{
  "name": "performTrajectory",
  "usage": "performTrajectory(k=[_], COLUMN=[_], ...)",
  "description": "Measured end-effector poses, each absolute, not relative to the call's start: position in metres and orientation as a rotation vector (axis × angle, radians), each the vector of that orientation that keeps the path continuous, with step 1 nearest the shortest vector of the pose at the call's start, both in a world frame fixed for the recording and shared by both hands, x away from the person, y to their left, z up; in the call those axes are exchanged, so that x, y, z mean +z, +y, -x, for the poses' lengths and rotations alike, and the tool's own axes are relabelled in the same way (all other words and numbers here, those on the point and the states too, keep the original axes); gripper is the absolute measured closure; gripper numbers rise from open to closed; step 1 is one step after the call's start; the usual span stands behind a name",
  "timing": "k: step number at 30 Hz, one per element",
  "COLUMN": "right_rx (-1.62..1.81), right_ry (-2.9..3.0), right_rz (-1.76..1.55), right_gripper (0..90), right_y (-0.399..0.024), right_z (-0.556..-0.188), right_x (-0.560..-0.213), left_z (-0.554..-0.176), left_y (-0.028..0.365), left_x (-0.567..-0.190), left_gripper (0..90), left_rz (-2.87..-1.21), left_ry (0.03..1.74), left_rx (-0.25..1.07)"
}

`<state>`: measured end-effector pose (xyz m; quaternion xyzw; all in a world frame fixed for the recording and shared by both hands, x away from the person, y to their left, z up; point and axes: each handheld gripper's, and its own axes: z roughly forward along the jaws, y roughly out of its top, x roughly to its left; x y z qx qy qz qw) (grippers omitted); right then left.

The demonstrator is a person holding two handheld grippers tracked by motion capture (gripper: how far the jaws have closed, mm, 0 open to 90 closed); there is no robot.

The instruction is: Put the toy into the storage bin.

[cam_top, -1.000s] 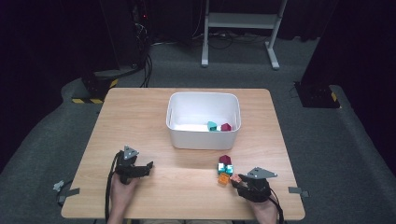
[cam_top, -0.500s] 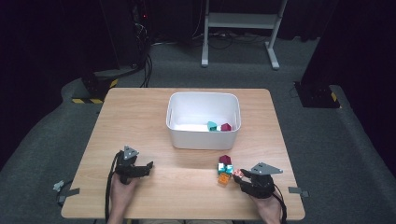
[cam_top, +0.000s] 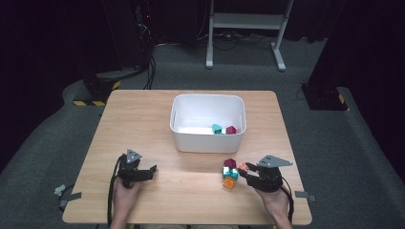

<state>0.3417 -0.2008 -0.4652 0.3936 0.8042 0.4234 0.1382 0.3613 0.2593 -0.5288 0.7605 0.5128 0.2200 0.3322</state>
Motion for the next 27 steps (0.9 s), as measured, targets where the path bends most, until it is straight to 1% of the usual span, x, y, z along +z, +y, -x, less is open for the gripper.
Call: performTrajectory(k=[17, 27], right_rx=[1.348, 1.357], right_ry=[2.266, 2.262], right_rz=[-1.118, -1.109], right_gripper=[59.0, 59.0], right_y=[-0.205, -0.197], right_z=[-0.378, -0.396], right_x=[-0.403, -0.384], left_z=[-0.361, -0.361], left_y=[0.259, 0.259], left_x=[-0.529, -0.529], left_gripper=[13.0, 13.0], left_rz=[-1.987, -1.987], left_ry=[1.34, 1.34], left_rx=[0.573, 0.574])
